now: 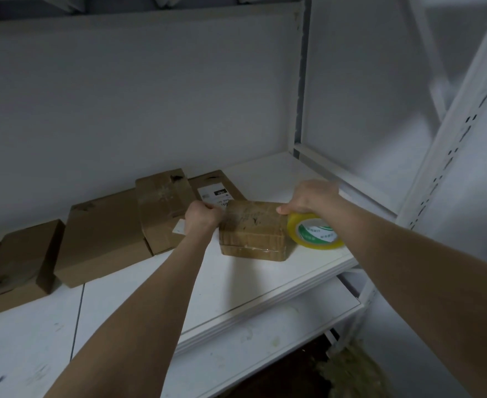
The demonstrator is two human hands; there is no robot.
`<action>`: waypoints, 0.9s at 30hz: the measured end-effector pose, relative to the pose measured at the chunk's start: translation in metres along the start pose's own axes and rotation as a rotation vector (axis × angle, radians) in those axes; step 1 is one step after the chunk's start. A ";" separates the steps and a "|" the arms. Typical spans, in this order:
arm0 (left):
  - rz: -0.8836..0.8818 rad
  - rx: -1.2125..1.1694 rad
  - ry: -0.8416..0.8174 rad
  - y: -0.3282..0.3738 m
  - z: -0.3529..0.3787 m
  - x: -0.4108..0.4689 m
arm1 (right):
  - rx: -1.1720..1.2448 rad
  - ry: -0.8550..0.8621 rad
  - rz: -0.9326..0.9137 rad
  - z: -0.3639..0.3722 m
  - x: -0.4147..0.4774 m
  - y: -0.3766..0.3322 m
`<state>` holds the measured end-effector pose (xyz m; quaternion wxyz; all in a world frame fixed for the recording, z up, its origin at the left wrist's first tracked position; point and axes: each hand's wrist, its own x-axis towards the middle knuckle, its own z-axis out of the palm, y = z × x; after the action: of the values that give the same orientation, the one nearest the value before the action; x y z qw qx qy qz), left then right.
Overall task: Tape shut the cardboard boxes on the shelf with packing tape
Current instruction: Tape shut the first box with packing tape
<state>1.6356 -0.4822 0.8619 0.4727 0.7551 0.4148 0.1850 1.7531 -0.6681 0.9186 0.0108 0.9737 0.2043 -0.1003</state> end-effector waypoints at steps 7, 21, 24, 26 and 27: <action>-0.156 -0.109 -0.153 -0.007 0.007 0.005 | -0.002 -0.037 -0.007 0.015 0.002 -0.002; 0.306 0.749 -0.077 0.023 0.001 -0.005 | 0.018 -0.001 -0.018 0.021 0.000 0.000; 0.249 0.595 -0.245 0.023 0.020 -0.017 | 0.041 0.017 -0.020 0.022 0.001 0.004; 0.236 0.568 -0.245 0.023 0.028 -0.023 | 0.067 0.046 -0.024 0.024 0.003 0.008; 0.236 0.554 -0.233 0.023 0.030 -0.024 | 0.078 0.062 -0.030 0.025 0.005 0.010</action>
<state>1.6525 -0.5233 0.8699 0.2688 0.9140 0.3022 0.0307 1.7565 -0.6773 0.8930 -0.0348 0.9728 0.2150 -0.0783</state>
